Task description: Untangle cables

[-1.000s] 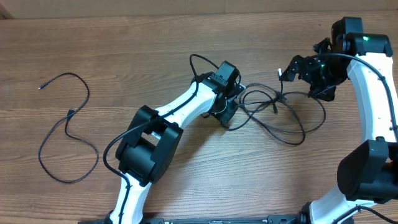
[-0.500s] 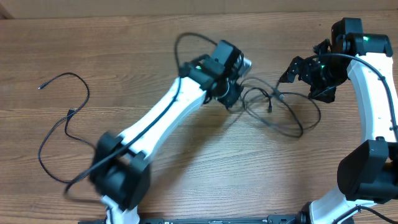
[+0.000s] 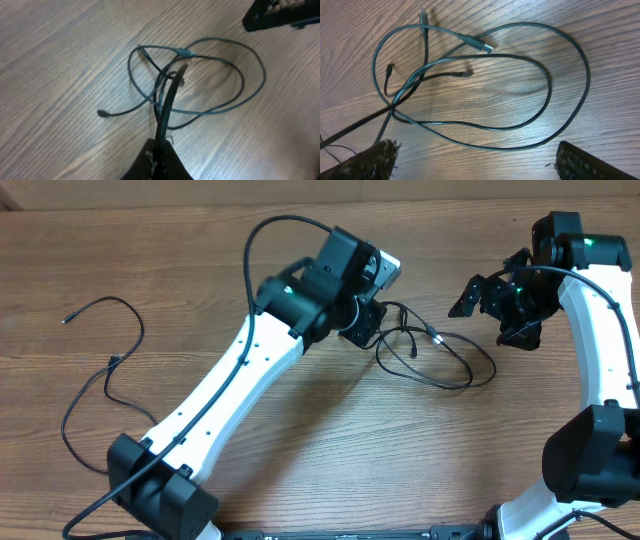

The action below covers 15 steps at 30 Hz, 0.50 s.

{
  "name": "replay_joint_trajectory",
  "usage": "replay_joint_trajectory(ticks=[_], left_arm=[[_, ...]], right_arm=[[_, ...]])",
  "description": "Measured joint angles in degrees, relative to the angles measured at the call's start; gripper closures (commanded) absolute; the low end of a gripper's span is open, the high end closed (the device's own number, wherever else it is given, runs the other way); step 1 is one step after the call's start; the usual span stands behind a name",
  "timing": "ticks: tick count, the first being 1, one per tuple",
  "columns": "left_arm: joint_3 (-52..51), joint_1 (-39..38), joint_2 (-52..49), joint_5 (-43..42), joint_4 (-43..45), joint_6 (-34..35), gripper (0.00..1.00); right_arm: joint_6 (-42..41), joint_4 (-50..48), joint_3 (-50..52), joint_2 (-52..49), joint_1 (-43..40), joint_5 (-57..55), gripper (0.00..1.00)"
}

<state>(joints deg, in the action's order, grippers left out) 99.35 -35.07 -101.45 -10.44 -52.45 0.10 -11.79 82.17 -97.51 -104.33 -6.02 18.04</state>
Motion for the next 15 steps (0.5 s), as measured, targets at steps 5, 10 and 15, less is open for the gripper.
replay_joint_trajectory(ticks=[5, 10, 15], left_arm=[[10.2, 3.5, 0.0, -5.4, -6.8, -0.3, 0.96], [19.3, 7.8, 0.5, -14.8, -13.6, -1.8, 0.96], [20.3, 8.8, 0.8, -20.7, -16.9, -4.6, 0.96]], right_arm=[[0.2, 1.4, 0.0, 0.0, 0.0, -0.4, 0.14], [3.1, 1.4, 0.0, 0.0, 0.0, 3.8, 0.18], [7.4, 1.4, 0.0, 0.3, 0.0, 10.9, 0.17]])
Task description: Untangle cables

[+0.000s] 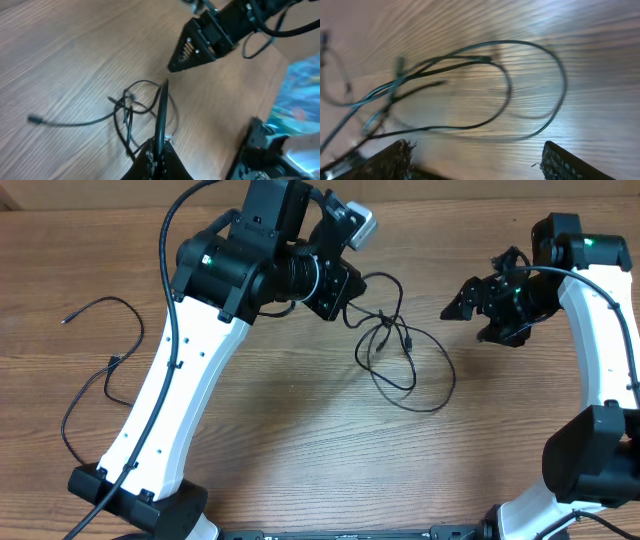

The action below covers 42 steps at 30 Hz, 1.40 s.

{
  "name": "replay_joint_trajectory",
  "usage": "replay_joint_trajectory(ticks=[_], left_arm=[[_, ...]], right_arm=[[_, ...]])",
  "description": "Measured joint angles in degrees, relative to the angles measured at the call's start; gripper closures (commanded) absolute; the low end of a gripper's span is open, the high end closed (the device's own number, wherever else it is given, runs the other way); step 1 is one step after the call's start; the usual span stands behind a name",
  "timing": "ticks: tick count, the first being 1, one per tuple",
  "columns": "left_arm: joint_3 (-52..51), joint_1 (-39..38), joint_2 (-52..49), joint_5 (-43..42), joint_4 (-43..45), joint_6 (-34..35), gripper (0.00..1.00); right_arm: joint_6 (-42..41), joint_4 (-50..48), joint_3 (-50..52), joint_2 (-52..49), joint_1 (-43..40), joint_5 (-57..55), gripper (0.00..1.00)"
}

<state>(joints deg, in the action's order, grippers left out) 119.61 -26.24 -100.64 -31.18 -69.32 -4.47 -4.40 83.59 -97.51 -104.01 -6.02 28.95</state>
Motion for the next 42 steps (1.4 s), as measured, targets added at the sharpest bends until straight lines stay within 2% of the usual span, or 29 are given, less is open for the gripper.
replay_joint_trajectory(ticks=[5, 10, 17, 20, 24, 33, 37, 42], left_arm=[[0.0, 3.0, 0.0, -5.7, 4.6, 1.8, 0.96], [0.0, 8.2, 0.0, -12.7, 13.1, 12.1, 0.96], [0.0, 9.5, 0.0, -22.4, 29.3, 23.7, 0.96], [0.1, 9.5, 0.0, -25.0, 35.2, 28.4, 0.96], [0.1, 9.5, 0.0, -25.4, 36.0, 31.4, 0.96], [0.1, 9.5, 0.0, -23.8, 36.0, 33.1, 0.96], [0.1, 9.5, 0.0, -22.1, 36.8, 33.1, 0.96], [0.1, 10.6, 0.0, -21.5, 44.9, 37.2, 0.96]], right_arm=[[3.6, 0.0, 0.0, 5.1, 0.0, 5.4, 0.17], [4.7, -0.9, -0.3, 12.5, 0.6, 9.7, 0.19], [4.0, -3.9, -0.3, 12.1, 6.9, 10.5, 0.20], [0.7, -5.9, -0.3, 11.7, 11.0, 7.6, 0.20], [-5.5, -8.9, -0.3, 11.5, 15.0, 2.3, 0.20], [-22.9, -13.8, -0.3, 11.2, 16.8, -11.7, 0.21], [-25.3, -14.2, -0.3, 9.8, 17.4, -13.0, 0.21], [-25.2, -13.7, -0.3, 6.5, 17.8, -13.4, 0.21]])
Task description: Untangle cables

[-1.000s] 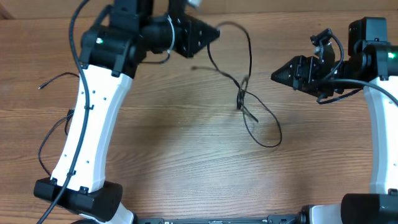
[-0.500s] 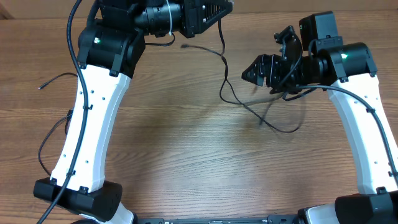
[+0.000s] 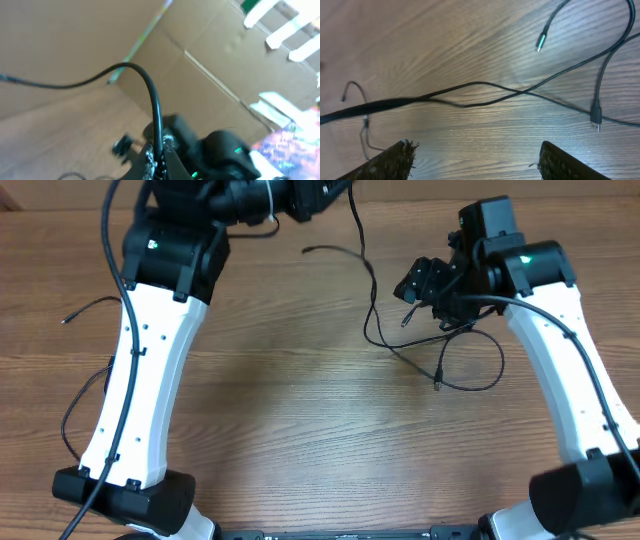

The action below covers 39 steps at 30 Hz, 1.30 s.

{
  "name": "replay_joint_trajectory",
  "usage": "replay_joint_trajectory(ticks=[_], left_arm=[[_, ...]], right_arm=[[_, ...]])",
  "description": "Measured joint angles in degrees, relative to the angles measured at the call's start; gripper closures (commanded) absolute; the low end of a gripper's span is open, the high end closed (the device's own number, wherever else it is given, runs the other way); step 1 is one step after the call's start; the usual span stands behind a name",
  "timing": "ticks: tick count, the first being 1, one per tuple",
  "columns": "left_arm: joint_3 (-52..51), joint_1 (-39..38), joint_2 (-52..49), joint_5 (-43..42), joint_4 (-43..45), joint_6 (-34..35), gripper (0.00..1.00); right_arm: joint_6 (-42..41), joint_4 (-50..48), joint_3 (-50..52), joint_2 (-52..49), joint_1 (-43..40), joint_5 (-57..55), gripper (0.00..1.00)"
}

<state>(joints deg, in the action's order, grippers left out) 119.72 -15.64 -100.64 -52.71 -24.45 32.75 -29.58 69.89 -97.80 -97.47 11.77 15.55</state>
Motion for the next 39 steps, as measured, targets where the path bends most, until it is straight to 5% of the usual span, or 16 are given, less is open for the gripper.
replay_joint_trajectory(ticks=[11, 25, 39], left_arm=[[0.0, 5.6, 0.0, 0.0, 13.8, 13.5, 0.96], [0.0, 5.6, 0.0, -0.3, 15.1, 16.9, 0.96], [0.0, 5.6, 0.0, -1.8, 15.1, 18.4, 0.96]], right_arm=[[10.3, -0.2, 0.0, -8.6, 0.4, 0.2, 0.20], [19.7, -1.0, 0.7, -9.6, 2.9, 4.6, 0.20], [15.6, -31.7, 12.5, -9.9, 3.7, 5.2, 0.37]])
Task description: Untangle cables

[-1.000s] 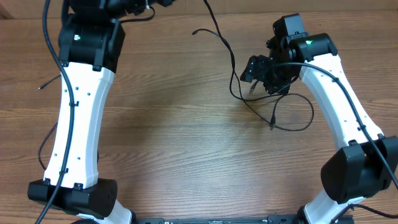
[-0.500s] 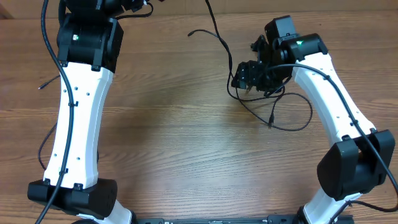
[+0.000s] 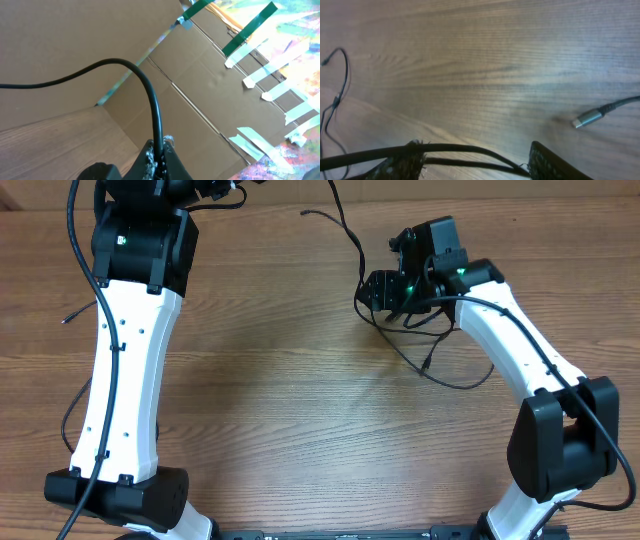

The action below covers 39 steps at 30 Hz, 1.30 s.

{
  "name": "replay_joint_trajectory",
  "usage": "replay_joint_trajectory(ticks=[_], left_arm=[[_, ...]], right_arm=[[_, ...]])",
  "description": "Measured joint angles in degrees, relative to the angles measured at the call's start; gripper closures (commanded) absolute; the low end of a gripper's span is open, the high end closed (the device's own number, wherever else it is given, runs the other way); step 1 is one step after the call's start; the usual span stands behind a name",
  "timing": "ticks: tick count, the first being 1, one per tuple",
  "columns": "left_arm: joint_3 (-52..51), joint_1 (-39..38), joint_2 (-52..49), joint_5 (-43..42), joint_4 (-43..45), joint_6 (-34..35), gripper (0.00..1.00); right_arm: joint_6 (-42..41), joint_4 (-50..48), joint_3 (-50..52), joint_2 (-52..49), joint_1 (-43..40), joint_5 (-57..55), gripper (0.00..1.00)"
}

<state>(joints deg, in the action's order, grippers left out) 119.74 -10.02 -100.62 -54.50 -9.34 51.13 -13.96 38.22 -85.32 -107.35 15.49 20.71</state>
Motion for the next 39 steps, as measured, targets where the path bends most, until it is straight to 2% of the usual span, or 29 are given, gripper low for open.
replay_joint_trajectory(ticks=[5, 8, 12, 13, 19, 24, 26, 34, 39], left_arm=[[0.0, 0.0, 0.0, -0.2, 0.8, 1.5, 0.96], [0.0, 0.0, 0.0, -0.3, 2.8, 2.6, 0.96], [0.0, 0.0, 0.0, -0.5, 7.3, 5.0, 0.96], [0.0, 0.0, 0.0, -0.5, 7.9, 5.7, 0.96], [0.0, 2.8, 0.0, -1.0, 5.6, 7.4, 0.96], [0.2, 9.6, 0.0, -0.5, -5.8, 3.6, 0.96], [0.2, 12.8, 0.0, 1.4, -13.0, 0.0, 0.96], [0.3, 16.6, 0.0, 15.9, -31.6, -14.8, 0.96], [0.3, 16.4, 0.0, 30.5, -41.0, -22.8, 0.96]], right_arm=[[-0.8, -7.9, 4.8, 0.0, 0.0, -0.7, 0.46], [-1.0, -8.9, 6.3, -0.1, 0.0, -0.9, 0.57], [-2.0, -10.1, 6.8, -0.1, 0.0, -1.2, 0.92], [-2.5, -10.1, 6.8, -0.1, 0.0, -1.3, 0.96], [-5.4, -1.9, 7.0, -0.1, -1.1, -4.3, 0.96], [-5.7, 8.6, 7.0, -0.1, -9.7, -5.6, 0.96], [-5.3, 10.8, 7.0, 0.4, -14.2, -5.9, 0.96], [-4.8, 17.3, 6.2, 5.9, -32.2, -6.1, 0.96], [-5.1, 22.2, 1.3, 6.1, -42.0, -6.1, 0.96]])
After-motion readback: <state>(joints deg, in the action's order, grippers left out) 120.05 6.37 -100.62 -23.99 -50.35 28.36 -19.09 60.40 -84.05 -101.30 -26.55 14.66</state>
